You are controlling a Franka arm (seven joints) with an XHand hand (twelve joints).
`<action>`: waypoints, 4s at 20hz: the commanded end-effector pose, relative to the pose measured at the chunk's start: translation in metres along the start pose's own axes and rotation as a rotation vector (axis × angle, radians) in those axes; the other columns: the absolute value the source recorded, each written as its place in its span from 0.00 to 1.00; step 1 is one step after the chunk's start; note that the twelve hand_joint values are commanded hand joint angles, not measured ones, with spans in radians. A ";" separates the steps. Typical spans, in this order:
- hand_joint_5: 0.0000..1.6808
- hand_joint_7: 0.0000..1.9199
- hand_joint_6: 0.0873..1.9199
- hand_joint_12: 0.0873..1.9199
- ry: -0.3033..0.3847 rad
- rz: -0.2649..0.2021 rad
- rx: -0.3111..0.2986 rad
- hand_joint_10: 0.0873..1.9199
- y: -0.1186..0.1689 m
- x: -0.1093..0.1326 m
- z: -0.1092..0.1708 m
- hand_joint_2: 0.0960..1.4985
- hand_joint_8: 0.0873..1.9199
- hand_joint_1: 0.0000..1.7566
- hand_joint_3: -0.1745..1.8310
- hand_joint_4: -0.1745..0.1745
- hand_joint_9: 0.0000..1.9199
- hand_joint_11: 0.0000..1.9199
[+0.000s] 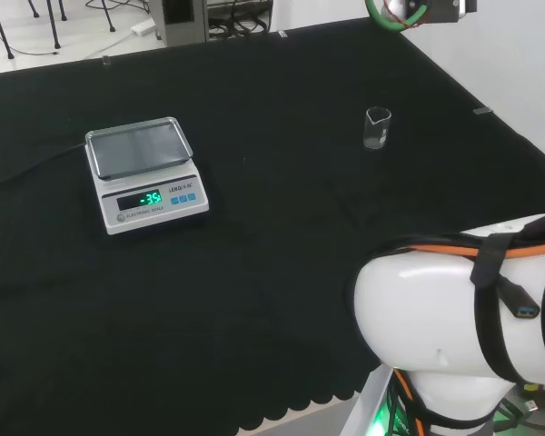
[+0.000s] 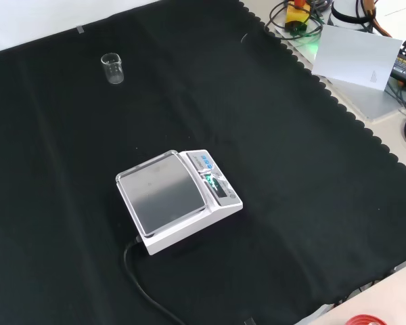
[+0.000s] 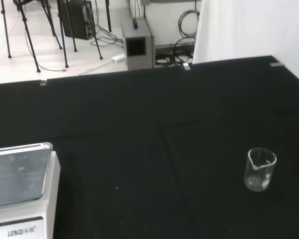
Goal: Pick up the beaker.
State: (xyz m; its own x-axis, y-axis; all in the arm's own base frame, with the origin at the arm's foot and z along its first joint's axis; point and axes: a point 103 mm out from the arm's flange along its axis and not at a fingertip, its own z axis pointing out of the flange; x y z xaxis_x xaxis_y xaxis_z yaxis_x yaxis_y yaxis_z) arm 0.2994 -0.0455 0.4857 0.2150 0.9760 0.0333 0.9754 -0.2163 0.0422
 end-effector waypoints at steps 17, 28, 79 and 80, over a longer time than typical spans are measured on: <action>0.17 0.10 0.08 0.75 -0.006 0.061 -0.016 0.40 0.140 -0.044 0.156 0.72 0.32 0.41 0.00 0.41 0.17 0.00; 0.19 0.11 0.08 0.76 0.021 0.102 0.065 0.40 0.190 -0.078 0.209 0.72 0.33 0.42 0.00 0.39 0.18 0.00; 0.07 0.00 0.00 0.69 -0.113 0.225 0.506 0.40 0.247 -0.171 0.365 0.61 0.13 0.40 0.00 0.52 0.00 0.00; 0.09 0.00 0.00 0.69 -0.111 0.228 0.511 0.41 0.248 -0.172 0.366 0.62 0.14 0.40 0.00 0.51 0.00 0.00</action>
State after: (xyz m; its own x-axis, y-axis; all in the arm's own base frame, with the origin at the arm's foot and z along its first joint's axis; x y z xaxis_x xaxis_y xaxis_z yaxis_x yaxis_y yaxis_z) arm 0.5237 -0.2517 0.1321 0.3825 0.9187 -0.0981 0.8241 -0.3872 -0.4133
